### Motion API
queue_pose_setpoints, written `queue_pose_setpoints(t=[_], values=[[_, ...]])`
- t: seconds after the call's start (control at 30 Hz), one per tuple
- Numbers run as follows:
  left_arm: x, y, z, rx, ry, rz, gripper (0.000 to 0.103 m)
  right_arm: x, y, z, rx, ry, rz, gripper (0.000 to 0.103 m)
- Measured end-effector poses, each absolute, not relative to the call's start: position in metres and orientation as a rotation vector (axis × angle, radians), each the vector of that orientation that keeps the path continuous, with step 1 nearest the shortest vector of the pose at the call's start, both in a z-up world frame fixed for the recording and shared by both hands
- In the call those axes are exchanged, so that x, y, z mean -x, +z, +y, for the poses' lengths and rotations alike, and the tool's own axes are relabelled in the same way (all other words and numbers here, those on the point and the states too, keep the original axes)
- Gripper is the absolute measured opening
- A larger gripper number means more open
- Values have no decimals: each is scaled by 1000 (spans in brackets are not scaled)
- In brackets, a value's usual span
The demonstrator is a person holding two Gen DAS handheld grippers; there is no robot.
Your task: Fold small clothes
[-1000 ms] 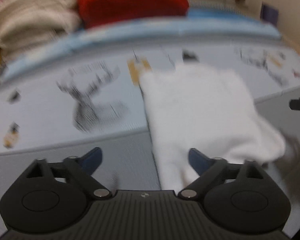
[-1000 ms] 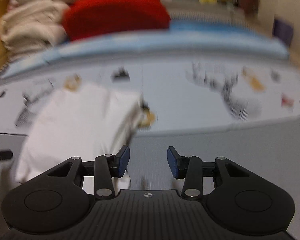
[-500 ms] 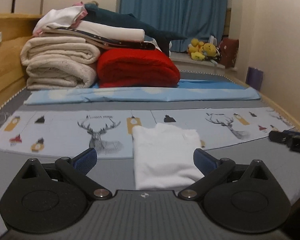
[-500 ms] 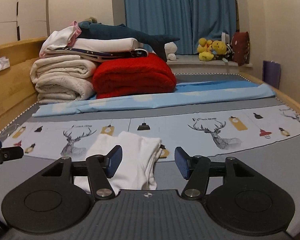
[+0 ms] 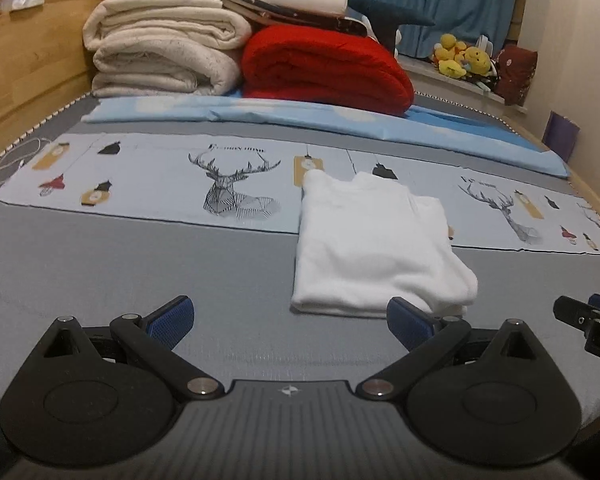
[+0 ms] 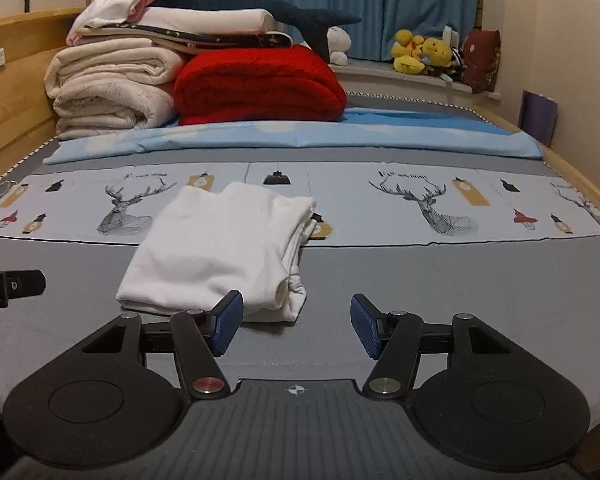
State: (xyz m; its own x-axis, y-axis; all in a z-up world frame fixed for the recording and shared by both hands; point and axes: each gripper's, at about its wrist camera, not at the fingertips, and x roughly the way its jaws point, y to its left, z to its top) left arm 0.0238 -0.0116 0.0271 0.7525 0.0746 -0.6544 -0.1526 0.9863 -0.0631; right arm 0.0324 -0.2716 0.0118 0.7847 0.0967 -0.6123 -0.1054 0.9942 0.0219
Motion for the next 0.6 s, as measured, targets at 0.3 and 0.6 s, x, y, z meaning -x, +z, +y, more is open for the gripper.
queue_pose_setpoints(t=[0.3, 0.6], values=[[-41, 12, -24, 88, 103, 729, 103, -40, 5, -271, 12, 128, 688, 61], [-44, 8, -27, 83, 93, 727, 103, -42, 3, -266, 36, 139, 692, 61]])
